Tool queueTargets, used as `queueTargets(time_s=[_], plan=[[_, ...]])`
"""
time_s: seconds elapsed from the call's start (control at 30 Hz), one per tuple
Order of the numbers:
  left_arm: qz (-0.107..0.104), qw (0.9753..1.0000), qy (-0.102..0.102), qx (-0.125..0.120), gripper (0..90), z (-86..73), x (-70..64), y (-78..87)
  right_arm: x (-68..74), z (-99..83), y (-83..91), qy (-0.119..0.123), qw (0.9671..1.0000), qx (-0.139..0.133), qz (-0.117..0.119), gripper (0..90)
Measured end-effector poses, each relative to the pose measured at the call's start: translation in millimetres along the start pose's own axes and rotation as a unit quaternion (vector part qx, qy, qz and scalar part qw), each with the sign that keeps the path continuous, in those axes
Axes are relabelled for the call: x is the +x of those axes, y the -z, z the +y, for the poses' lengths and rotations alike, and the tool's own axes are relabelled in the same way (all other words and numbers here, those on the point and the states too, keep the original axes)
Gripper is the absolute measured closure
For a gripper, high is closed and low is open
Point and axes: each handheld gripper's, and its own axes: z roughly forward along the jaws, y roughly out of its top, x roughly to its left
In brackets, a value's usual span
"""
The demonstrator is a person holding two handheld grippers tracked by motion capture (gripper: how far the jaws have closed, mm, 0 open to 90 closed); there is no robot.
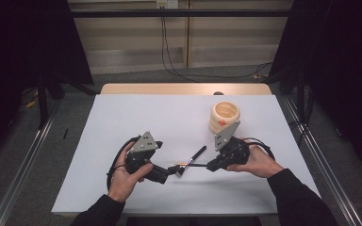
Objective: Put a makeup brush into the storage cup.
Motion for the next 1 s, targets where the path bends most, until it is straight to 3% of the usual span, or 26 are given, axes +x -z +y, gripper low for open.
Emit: queueTargets(time_s=[0.2, 0.23, 0.3, 0.4, 0.43, 0.57, 0.77, 0.93, 1.0], plan=[[-0.003, 0.9999, 0.008, -0.008, 2.4, -0.3, 1.3, 2.9, 0.1, -6.1, 2.9, -0.018, 0.9996, -0.019, -0.009, 85.3], [0.0, 0.9999, 0.009, -0.014, 2.3, -0.6, 1.5, 3.1, 0.5, -6.8, 4.1, -0.021, 0.9995, -0.019, -0.013, 85.3], [0.003, 0.9998, 0.011, -0.017, 2.3, -0.2, 2.3, 4.4, -0.5, -8.8, 6.0, -0.026, 0.9991, -0.033, 0.002, 85.3], [0.023, 0.9991, 0.01, -0.033, 2.0, 1.0, 1.6, 5.4, -1.7, -11.1, 8.8, -0.033, 0.9979, -0.056, -0.004, 85.3], [0.021, 0.9991, 0.01, -0.036, 1.7, 1.7, 1.7, 6.0, -1.9, -11.7, 10.1, -0.036, 0.9974, -0.062, -0.003, 85.3], [0.026, 0.9985, 0.014, -0.045, 1.8, 1.6, 2.9, 7.9, -2.6, -13.3, 14.2, -0.037, 0.9948, -0.095, -0.008, 85.3], [0.031, 0.9976, 0.011, -0.061, 1.8, 1.7, 2.9, 11.0, -1.4, -13.3, 15.8, -0.038, 0.9919, -0.121, -0.015, 85.3], [0.052, 0.9964, 0.007, -0.066, 4.0, 1.8, 2.8, 11.8, -0.3, -13.2, 17.8, -0.038, 0.9904, -0.132, -0.017, 85.3], [0.051, 0.9963, 0.009, -0.069, 3.5, 1.8, 3.1, 11.4, 2.1, -12.2, 18.7, -0.033, 0.991, -0.128, -0.022, 85.3]])
